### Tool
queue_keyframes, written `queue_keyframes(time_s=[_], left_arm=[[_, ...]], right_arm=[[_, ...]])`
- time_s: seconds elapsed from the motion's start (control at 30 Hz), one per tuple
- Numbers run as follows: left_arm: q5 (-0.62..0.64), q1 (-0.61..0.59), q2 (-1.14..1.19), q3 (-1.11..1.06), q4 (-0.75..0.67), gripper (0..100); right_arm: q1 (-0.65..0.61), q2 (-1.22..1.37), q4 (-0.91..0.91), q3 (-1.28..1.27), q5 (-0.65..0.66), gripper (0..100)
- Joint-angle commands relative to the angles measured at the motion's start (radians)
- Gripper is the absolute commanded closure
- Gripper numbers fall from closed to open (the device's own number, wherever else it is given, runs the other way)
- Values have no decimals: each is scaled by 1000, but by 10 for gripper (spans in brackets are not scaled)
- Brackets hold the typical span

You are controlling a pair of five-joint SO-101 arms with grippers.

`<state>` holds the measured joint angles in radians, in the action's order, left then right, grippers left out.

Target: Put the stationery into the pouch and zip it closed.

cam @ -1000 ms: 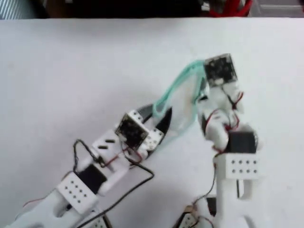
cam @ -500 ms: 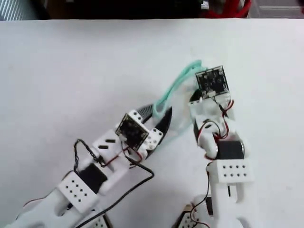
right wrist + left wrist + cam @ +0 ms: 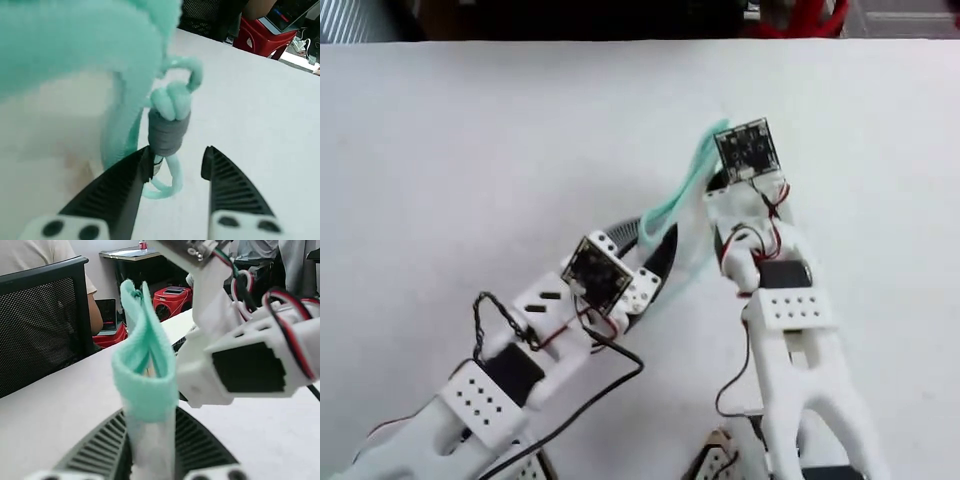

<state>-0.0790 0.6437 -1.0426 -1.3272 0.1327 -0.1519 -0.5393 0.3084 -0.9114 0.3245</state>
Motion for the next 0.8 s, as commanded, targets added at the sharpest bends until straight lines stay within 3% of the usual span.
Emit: queue_keyframes(time_s=[0.0,0.37,0.5,0.63,0.77], left_arm=[[-15,16,27,-5,48,975],[-15,16,28,-5,41,975],[-15,16,31,-5,41,975],[-15,16,31,-5,41,975],[-15,16,31,-5,44,975]], right_arm=[[-12,70,-62,87,-6,841],[27,73,-124,115,-9,979],[56,-2,-97,98,-52,970],[21,-68,-53,66,-86,817],[-18,-82,-54,60,-61,847]])
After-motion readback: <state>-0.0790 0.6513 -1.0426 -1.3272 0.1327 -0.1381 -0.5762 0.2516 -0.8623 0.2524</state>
